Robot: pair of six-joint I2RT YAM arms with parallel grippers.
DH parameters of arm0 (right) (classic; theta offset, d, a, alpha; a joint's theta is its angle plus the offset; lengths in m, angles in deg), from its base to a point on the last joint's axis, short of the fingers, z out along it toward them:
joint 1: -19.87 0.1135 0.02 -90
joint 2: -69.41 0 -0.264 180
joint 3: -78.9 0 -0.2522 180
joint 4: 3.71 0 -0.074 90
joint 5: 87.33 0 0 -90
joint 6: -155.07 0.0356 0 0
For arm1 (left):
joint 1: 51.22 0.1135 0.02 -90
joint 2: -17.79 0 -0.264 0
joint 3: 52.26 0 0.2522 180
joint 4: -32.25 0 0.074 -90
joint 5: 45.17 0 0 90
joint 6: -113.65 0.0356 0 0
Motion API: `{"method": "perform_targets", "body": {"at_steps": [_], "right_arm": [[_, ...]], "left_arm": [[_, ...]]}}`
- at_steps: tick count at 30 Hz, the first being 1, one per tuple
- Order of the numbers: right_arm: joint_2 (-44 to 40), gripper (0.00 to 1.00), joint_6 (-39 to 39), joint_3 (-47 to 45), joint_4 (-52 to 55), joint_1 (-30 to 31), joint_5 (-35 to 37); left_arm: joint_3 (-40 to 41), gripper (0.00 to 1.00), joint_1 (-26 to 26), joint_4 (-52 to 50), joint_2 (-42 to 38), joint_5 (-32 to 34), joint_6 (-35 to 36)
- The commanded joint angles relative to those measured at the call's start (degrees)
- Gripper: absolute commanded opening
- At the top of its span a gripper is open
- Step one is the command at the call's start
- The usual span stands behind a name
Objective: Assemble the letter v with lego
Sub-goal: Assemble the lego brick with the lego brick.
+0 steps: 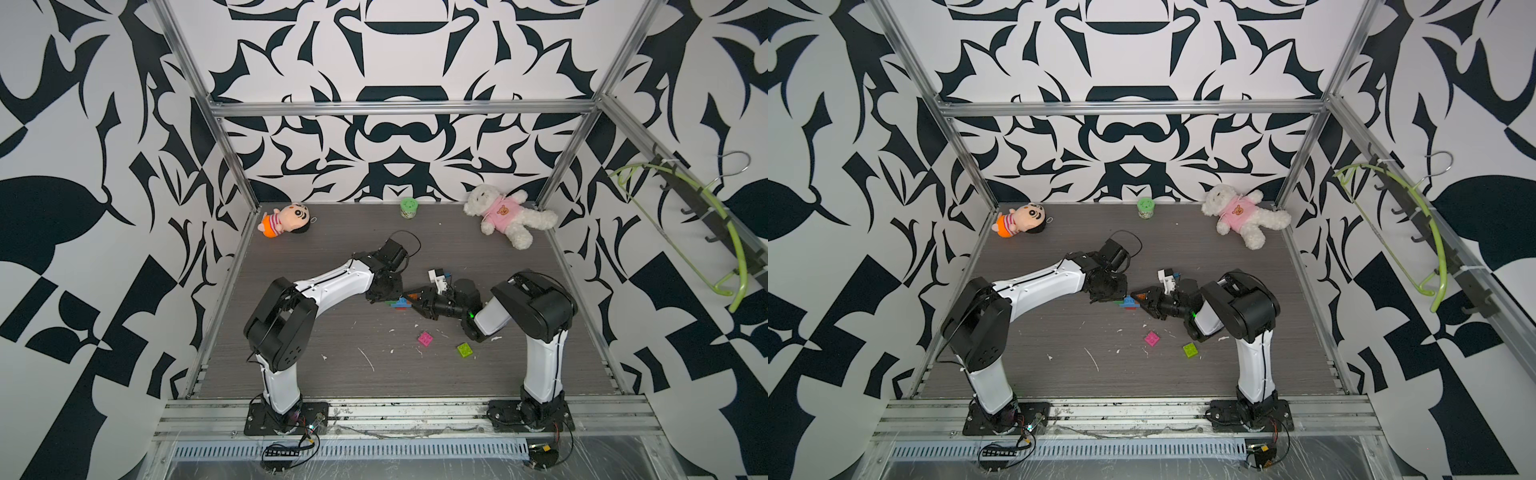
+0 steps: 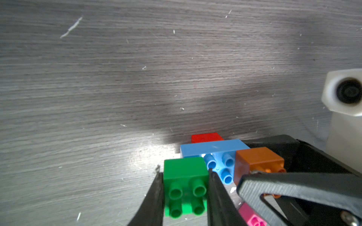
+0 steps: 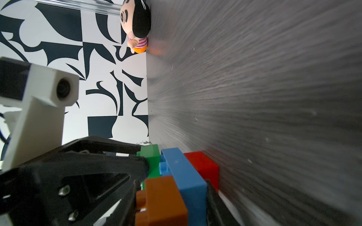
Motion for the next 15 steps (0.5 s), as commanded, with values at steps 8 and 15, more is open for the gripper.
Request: {"method": "perform_targets", "body": {"at_steps": [8,15], "right_arm": [[0.62,0.28,-0.25,-1.25,0.60,0.03,0.92],[0.62,0.27,-0.51,-0.88,1.35,0.03,0.79]], "left_arm": [[0.45,0.10,0.18,-3.47,3.40,-0.89,-0.47],[-1.17,0.10,-0.33,-5.97,4.90,0.60,-0.59]]}}
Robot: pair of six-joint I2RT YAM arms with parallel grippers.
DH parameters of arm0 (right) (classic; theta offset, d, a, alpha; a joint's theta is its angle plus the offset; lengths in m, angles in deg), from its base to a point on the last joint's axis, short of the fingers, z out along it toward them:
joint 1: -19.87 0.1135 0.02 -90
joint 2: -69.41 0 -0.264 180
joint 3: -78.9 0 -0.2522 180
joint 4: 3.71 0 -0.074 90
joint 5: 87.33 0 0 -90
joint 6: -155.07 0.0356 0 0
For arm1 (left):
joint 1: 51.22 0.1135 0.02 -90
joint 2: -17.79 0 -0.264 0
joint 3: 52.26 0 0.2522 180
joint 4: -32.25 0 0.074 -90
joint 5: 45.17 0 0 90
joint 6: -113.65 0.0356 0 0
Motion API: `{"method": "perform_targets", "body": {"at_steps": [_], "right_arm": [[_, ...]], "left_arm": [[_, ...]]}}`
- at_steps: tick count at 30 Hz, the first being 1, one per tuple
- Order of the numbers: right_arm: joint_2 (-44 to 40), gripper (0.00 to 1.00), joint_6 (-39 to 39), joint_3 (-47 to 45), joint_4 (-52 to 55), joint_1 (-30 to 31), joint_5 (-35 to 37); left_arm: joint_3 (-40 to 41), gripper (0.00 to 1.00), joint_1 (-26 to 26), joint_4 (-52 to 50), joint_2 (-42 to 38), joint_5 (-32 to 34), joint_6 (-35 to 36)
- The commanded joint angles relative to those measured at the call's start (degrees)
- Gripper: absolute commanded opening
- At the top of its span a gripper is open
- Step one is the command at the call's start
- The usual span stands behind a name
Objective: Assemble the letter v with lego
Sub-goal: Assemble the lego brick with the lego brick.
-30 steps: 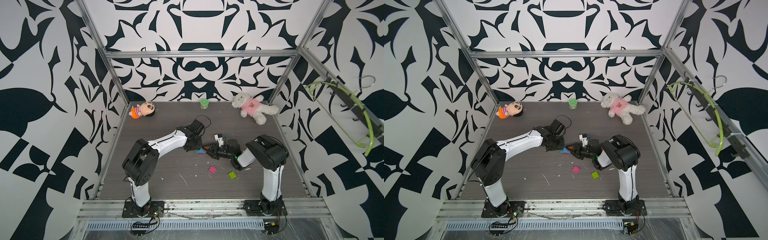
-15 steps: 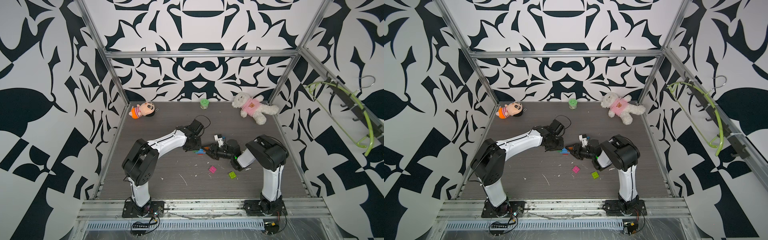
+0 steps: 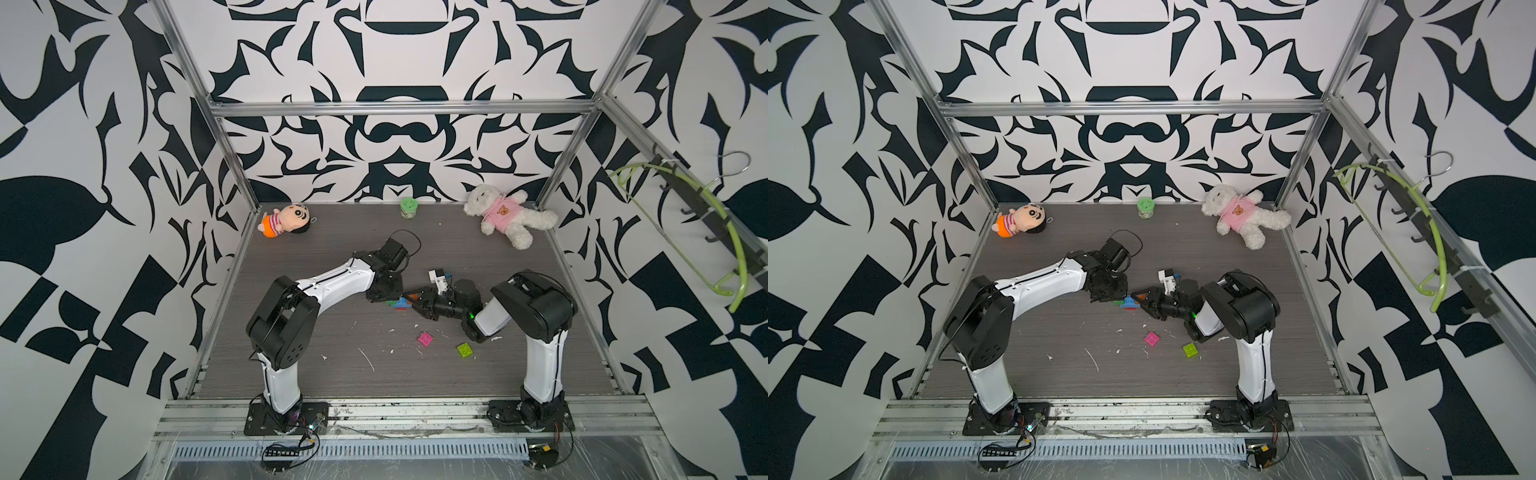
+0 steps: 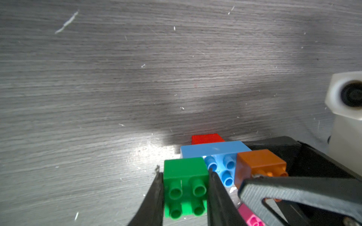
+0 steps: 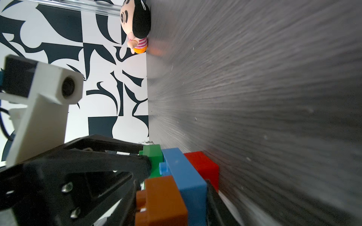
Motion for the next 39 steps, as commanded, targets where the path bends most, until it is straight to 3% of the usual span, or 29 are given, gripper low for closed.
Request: {"method": "perform_targets", "body": {"at_steps": [1,9,15,22,27,28,34,39], "right_arm": [[0.57,0.27,-0.82,-0.51,1.90,0.05,0.64],[0.48,0.26,-0.91,-0.51,2.09,0.09,0.55],[0.75,0.27,-0.74,-0.82,1.53,0.12,0.63],[1.27,0.27,-0.21,-1.12,0.43,0.10,0.73],[1.72,0.26,0.06,-1.39,-0.25,0.06,1.08],[1.72,0.26,-0.01,-1.49,-0.23,0.06,1.14],[1.19,0.27,0.00,-1.57,0.03,0.08,1.43],[1.18,0.26,-0.20,-1.53,0.85,0.06,1.43]], "left_arm": [[-0.29,0.11,-0.44,-5.35,3.76,1.82,0.26],[0.11,0.24,-0.63,-4.07,2.85,1.32,0.24],[-0.96,0.52,-0.56,-2.65,1.04,0.81,-0.23],[4.57,0.66,1.61,3.41,-4.21,-2.21,-2.30],[15.06,0.84,4.59,14.06,-12.55,-5.44,-5.19],[17.06,1.00,4.93,16.28,-14.31,-5.66,-5.45],[33.80,0.99,9.20,40.27,-23.15,-12.80,-13.82],[35.29,0.98,9.18,42.45,-25.40,-12.37,-13.52]]}}
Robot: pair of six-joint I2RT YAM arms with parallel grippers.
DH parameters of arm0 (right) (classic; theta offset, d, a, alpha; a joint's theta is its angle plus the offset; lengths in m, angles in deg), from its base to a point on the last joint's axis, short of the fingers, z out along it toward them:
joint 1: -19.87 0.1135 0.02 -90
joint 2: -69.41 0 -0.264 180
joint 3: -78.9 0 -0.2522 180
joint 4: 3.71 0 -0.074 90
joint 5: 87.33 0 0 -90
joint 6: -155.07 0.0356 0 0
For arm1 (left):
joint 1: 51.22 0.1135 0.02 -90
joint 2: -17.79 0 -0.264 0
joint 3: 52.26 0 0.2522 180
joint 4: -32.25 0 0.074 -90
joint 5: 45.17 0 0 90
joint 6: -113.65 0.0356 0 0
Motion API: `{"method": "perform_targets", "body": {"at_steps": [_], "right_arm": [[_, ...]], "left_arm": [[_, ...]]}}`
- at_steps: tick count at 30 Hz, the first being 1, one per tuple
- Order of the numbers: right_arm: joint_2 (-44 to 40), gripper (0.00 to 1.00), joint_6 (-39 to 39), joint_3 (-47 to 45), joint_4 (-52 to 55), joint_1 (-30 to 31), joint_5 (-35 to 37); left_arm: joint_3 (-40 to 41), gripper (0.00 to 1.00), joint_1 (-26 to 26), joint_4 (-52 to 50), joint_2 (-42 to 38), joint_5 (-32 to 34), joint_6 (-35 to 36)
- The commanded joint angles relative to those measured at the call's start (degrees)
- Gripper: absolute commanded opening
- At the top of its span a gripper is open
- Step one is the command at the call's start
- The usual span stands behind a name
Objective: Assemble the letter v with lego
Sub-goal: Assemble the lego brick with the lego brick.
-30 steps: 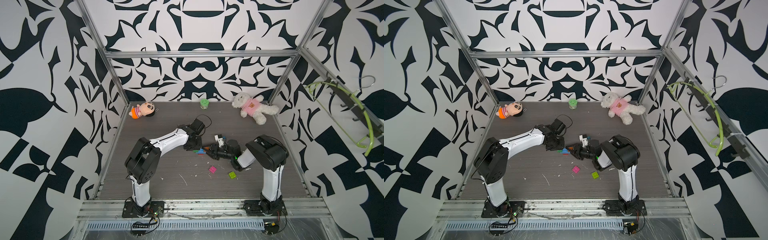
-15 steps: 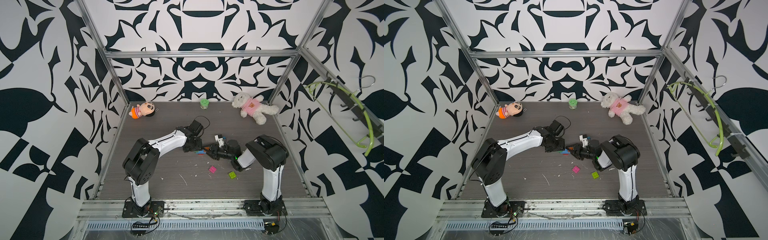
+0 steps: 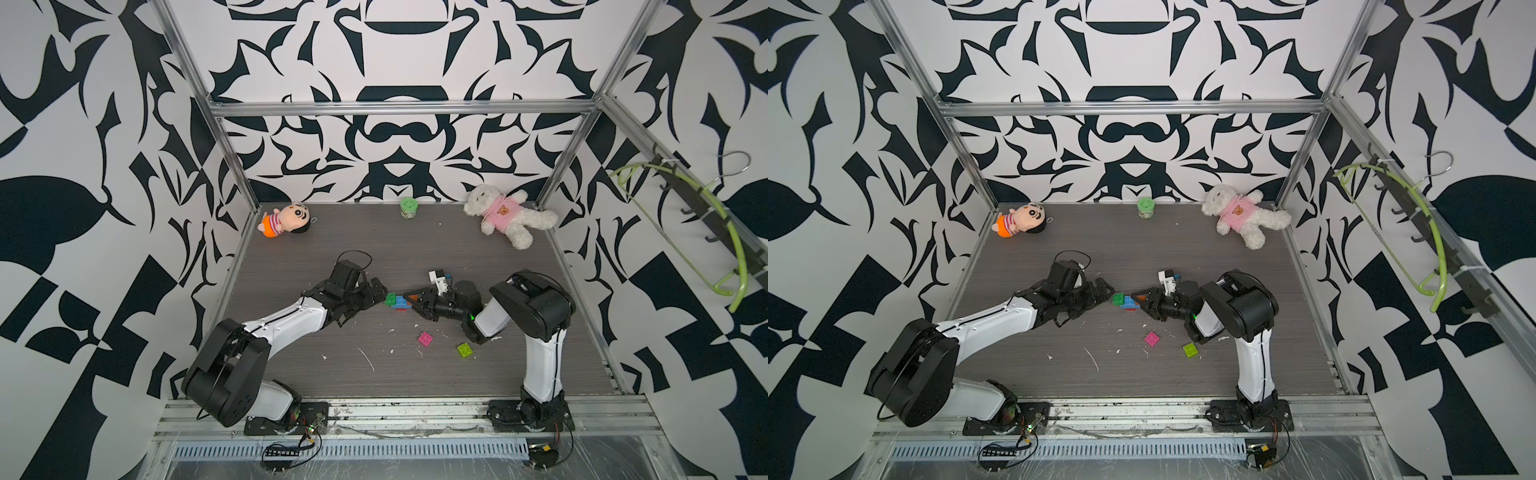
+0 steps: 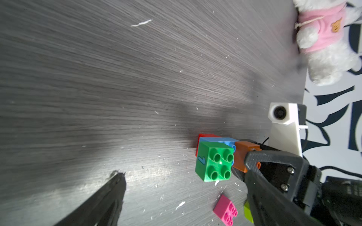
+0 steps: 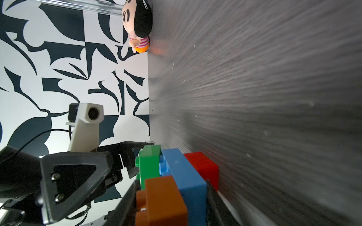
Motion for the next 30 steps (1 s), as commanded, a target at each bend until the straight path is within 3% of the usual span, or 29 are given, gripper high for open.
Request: {"method": "perform_targets", "body": {"at_steps": [1,2,9,11,15,30], "right_arm": [[0.49,0.26,-0.43,-0.88,2.81,-0.06,1.36],[0.49,0.26,-0.51,-0.74,2.84,-0.01,1.35],[0.54,0.26,-0.33,-0.89,2.71,-0.05,1.36],[0.58,0.26,-0.33,-0.99,2.69,0.00,1.36],[0.75,0.26,-0.24,-1.06,2.35,-0.06,1.36],[0.49,0.26,0.02,-1.05,2.65,-0.03,1.54]], "left_arm": [[-0.18,0.90,-0.07,7.35,-1.11,-2.32,-1.40],[-0.46,0.86,-0.05,7.06,-0.68,-2.82,-1.20],[-1.02,0.86,-0.07,5.50,2.36,-4.13,-0.83],[-1.04,0.77,-0.07,4.73,2.46,-3.92,-0.57],[-1.57,0.72,-0.23,3.09,3.70,-3.91,0.12],[-4.13,0.69,-2.38,0.71,7.62,-4.46,2.41]]}}
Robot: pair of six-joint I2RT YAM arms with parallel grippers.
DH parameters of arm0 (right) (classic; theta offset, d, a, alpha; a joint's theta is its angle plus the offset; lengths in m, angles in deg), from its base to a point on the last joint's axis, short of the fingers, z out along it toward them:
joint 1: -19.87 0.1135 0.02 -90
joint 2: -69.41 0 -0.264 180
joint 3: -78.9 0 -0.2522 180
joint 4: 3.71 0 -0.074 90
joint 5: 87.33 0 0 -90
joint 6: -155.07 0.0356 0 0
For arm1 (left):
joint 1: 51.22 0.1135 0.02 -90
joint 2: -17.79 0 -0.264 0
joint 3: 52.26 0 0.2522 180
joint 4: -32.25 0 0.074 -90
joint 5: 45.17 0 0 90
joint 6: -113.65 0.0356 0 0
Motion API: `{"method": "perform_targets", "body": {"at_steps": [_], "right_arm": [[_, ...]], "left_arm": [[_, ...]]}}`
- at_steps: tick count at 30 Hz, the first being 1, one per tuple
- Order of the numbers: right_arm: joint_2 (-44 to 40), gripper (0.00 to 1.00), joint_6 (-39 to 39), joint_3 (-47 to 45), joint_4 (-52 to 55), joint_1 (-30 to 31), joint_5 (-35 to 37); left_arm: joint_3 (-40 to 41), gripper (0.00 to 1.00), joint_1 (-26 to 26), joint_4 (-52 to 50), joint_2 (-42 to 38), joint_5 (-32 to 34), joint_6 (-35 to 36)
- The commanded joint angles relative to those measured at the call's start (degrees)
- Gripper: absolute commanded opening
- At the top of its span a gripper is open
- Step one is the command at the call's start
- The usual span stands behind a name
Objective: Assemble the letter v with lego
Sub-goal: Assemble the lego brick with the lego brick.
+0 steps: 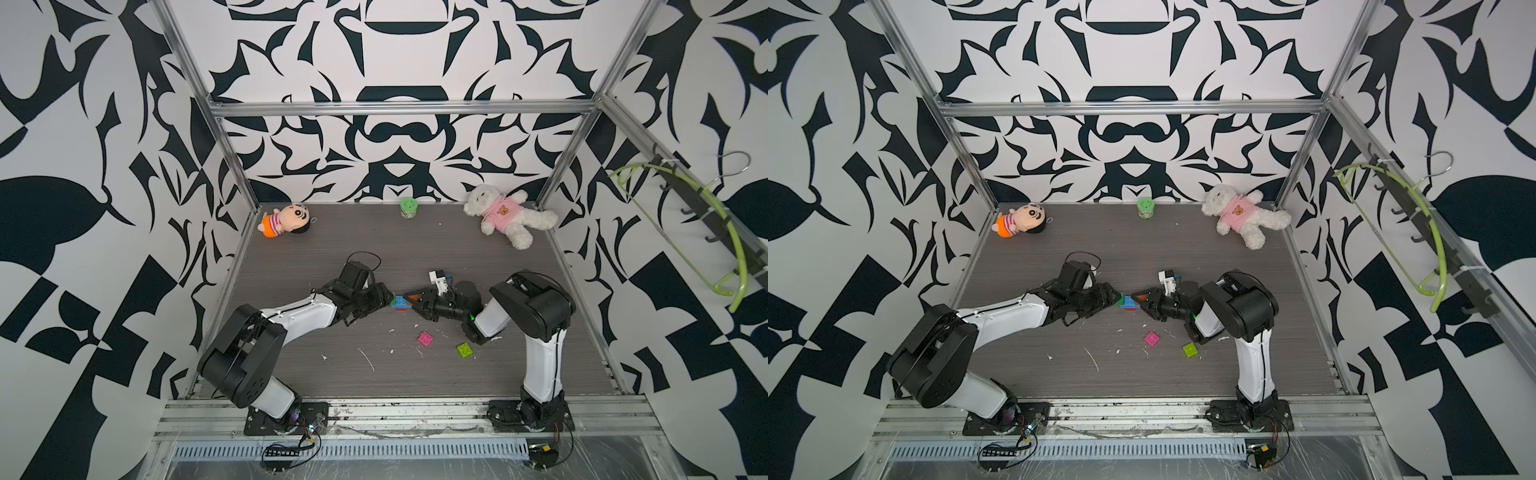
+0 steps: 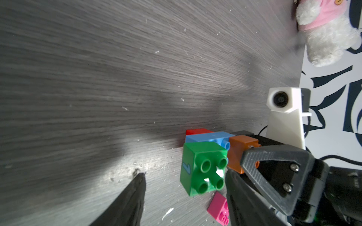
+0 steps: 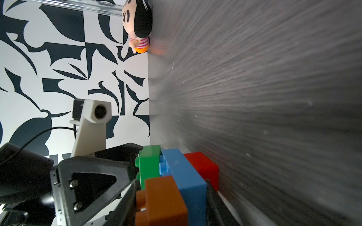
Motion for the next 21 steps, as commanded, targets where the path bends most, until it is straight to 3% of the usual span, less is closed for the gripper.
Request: {"method": "perform_targets", "body": {"at_steps": [1,21], "right_arm": [[0.42,0.26,-0.18,-1.02,2.80,-0.06,1.47],[0.66,0.25,0.04,-0.79,2.65,-0.03,1.56]], "left_arm": [[-1.85,0.69,-0.37,-1.52,1.39,-0.94,1.75],[-3.09,0.67,-1.55,-2.65,4.63,-1.64,2.16]]}}
